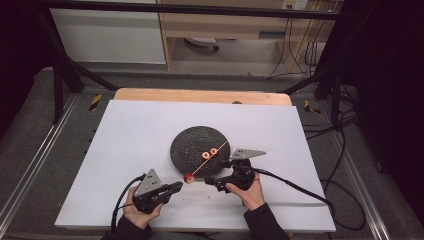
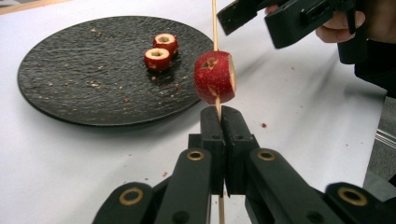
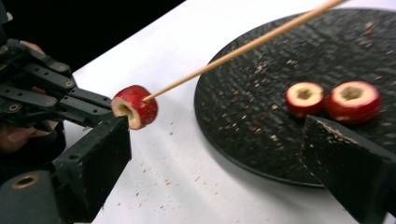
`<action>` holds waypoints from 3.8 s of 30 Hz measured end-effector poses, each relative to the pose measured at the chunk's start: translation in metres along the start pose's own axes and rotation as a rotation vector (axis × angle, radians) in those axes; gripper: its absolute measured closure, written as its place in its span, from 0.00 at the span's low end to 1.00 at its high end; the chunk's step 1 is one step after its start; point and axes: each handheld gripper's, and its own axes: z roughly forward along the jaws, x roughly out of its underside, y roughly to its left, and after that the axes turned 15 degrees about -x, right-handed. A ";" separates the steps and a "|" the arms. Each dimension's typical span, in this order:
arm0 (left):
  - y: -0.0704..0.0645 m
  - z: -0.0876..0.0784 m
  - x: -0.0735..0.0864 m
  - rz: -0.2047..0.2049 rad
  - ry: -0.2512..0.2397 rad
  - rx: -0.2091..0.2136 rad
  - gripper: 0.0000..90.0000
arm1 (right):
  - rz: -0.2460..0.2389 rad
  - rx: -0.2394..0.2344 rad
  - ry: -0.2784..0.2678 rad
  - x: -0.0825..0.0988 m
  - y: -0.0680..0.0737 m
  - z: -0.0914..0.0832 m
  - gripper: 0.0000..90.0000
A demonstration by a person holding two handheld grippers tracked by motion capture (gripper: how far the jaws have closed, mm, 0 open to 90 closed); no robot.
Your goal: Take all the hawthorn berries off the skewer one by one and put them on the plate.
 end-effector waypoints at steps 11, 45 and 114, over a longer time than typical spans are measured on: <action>-0.013 0.008 -0.001 0.025 0.009 0.024 0.98 | -0.009 -0.075 0.034 0.004 0.006 0.015 0.30; -0.016 0.006 -0.003 0.040 -0.005 0.036 0.98 | 0.011 -0.197 0.071 0.002 0.008 0.017 0.68; 0.005 -0.008 0.001 0.024 -0.037 0.002 0.98 | 0.029 0.116 -0.098 -0.075 -0.039 -0.079 0.69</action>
